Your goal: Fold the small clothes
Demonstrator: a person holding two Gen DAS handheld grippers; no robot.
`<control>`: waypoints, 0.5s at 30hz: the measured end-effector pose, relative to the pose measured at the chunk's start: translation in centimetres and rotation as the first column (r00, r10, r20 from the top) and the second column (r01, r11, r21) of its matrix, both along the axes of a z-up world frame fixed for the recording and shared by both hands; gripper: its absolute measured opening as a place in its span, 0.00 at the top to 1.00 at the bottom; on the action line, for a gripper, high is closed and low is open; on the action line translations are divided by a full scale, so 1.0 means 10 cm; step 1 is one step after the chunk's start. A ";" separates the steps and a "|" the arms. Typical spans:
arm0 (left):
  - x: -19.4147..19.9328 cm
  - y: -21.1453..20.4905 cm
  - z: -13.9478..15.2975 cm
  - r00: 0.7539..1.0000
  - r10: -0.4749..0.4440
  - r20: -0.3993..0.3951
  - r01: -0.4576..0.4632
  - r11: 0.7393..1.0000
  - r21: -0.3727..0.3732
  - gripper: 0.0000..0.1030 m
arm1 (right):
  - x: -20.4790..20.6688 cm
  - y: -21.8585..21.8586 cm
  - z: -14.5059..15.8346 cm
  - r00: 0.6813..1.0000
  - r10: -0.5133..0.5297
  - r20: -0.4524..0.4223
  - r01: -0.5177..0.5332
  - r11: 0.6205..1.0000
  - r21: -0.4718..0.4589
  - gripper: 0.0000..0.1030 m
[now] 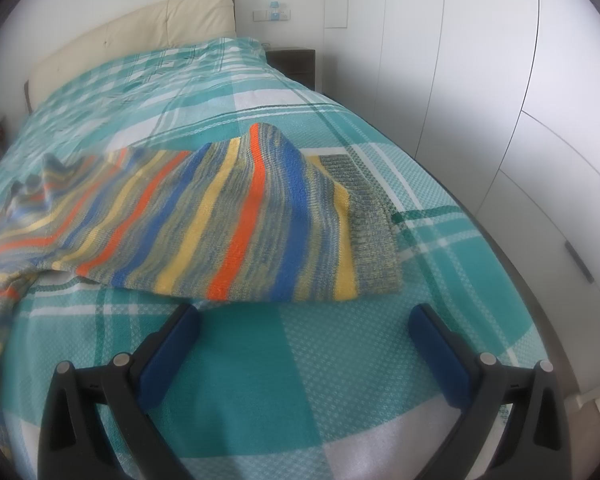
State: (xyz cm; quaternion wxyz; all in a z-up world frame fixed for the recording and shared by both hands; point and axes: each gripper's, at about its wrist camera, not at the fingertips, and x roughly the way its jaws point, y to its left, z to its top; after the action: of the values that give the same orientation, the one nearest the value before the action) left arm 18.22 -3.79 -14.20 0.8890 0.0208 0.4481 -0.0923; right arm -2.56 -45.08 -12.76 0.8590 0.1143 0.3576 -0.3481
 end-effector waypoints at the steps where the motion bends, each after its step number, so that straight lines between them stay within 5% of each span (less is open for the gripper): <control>1: 0.00 0.01 0.00 1.000 0.001 -0.002 -0.001 1.000 -0.003 0.00 | 0.00 0.00 0.00 1.000 0.000 0.000 0.000 1.000 0.000 0.00; 9: -0.01 0.03 0.20 0.988 -0.094 -0.122 0.091 0.995 -0.033 0.04 | 0.00 0.00 0.01 1.000 0.001 0.004 -0.001 1.000 0.001 0.00; 11: -0.08 0.04 0.44 0.978 -0.162 -0.132 0.156 0.986 -0.058 0.12 | 0.00 0.00 0.01 1.000 0.001 0.005 -0.001 1.000 0.002 0.00; 15: -0.08 -0.28 1.16 0.924 -0.383 -0.015 0.383 0.924 -0.007 0.00 | -0.01 0.01 0.01 1.000 0.001 0.006 -0.001 1.000 0.004 0.00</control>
State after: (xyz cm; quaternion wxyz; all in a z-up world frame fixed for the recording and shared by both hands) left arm 17.44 -6.62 -2.57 0.8503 0.1054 0.4421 -0.2653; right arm -2.63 -44.97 -12.64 0.8601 0.1167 0.3556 -0.3465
